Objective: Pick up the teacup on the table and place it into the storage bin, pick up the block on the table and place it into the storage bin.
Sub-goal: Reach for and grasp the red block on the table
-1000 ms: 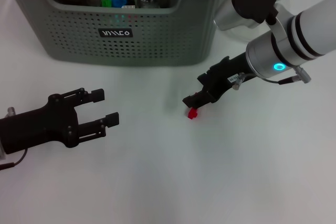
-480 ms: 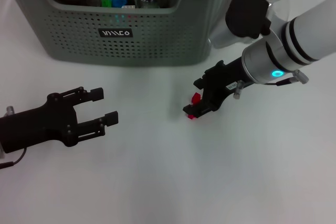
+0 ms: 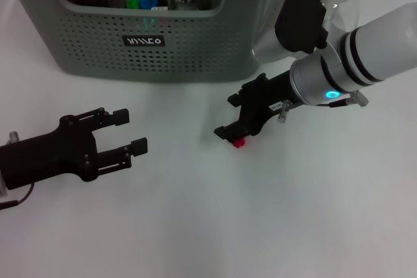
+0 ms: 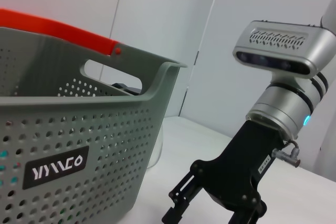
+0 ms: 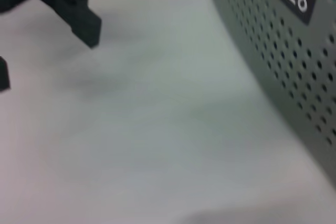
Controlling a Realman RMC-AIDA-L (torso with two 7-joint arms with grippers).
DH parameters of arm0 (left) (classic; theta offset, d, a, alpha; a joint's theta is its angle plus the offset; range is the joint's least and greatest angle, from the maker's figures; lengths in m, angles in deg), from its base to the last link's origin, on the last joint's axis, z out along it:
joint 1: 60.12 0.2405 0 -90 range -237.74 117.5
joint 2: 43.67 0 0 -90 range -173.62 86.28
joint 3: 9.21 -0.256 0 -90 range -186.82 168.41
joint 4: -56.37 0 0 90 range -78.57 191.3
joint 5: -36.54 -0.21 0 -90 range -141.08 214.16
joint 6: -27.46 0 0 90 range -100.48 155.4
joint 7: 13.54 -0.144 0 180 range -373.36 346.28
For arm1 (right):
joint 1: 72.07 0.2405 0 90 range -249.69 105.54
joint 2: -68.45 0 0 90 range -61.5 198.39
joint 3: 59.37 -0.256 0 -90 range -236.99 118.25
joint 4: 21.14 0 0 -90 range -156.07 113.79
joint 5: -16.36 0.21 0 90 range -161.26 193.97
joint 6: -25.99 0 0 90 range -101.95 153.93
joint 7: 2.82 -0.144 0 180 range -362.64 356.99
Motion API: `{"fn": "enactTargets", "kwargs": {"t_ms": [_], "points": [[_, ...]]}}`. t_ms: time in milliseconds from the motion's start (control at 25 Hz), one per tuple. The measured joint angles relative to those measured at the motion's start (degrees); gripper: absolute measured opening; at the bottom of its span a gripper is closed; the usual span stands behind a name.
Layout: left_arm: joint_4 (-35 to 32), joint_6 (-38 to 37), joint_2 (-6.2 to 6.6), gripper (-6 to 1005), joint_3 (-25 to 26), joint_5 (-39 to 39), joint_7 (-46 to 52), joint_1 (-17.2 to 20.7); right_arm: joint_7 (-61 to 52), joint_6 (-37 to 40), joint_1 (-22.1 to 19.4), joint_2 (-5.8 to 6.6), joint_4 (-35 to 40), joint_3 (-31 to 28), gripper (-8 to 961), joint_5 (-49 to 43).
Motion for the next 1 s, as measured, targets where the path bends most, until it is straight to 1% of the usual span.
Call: {"fn": "enactTargets", "kwargs": {"t_ms": [200, 320, 440, 760, 1000], "points": [[0.1, 0.2, 0.00, 737, 0.0, 0.0, 0.0, 0.0, 2.2, -0.7, 0.9, -0.04, -3.3, 0.0, 777, 3.1], [0.1, 0.7, 0.00, 737, 0.0, -0.1, 0.0, 0.1, 1.8, -1.6, 2.6, -0.08, -6.9, 0.0, 778, 3.3], [0.2, 0.9, 0.00, 737, 0.0, -0.1, 0.0, 0.1, 0.9, -1.6, 3.6, -0.01, -8.7, 0.0, 778, 3.1], [0.2, 1.0, 0.00, 738, 0.0, -0.1, 0.0, 0.3, -0.6, 1.7, 3.1, 0.69, -7.2, -1.4, 778, 2.7], [0.2, 1.0, 0.00, 738, 0.0, -0.1, 0.0, 0.3, -1.4, 2.6, 2.9, 0.82, -6.4, -1.9, 778, 1.3]]}}
